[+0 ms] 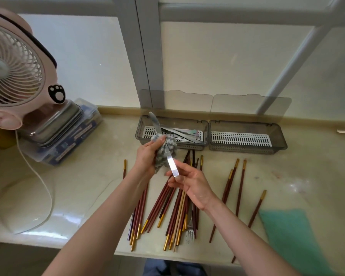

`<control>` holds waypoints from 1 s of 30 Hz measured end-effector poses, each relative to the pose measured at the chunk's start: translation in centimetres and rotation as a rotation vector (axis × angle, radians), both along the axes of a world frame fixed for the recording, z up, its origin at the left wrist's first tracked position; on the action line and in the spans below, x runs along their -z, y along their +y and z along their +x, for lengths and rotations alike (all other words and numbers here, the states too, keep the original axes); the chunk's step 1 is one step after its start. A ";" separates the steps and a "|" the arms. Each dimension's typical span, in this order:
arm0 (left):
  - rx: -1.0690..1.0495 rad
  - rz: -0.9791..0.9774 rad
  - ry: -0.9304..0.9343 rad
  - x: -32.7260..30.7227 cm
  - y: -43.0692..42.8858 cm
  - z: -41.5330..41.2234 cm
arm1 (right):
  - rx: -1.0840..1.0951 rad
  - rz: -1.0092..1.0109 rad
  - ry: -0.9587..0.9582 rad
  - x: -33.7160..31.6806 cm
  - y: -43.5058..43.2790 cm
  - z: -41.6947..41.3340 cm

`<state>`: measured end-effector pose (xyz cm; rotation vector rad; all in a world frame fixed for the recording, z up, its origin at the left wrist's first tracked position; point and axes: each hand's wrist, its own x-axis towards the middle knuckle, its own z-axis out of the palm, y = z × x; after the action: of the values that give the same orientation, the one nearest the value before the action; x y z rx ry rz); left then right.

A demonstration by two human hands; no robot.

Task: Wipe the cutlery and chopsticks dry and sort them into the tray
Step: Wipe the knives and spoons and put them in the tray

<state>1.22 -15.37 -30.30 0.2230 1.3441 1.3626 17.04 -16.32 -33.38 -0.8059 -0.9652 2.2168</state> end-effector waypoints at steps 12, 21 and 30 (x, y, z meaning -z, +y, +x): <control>0.043 0.024 0.134 0.6 -1.3 2.4 | 0.313 0.031 -0.511 -0.4 2.8 -2.7; 0.262 -0.121 0.640 2.2 -1.6 2.6 | 0.226 0.227 -0.506 -2.3 6.9 -4.0; 0.174 -0.167 0.390 2.9 -3.6 -0.5 | 0.302 0.463 -0.672 -2.9 14.3 -4.5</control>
<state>0.73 -18.95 -33.16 0.5003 1.7100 1.0878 12.52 -2.04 -30.45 -1.3887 -1.4750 1.3869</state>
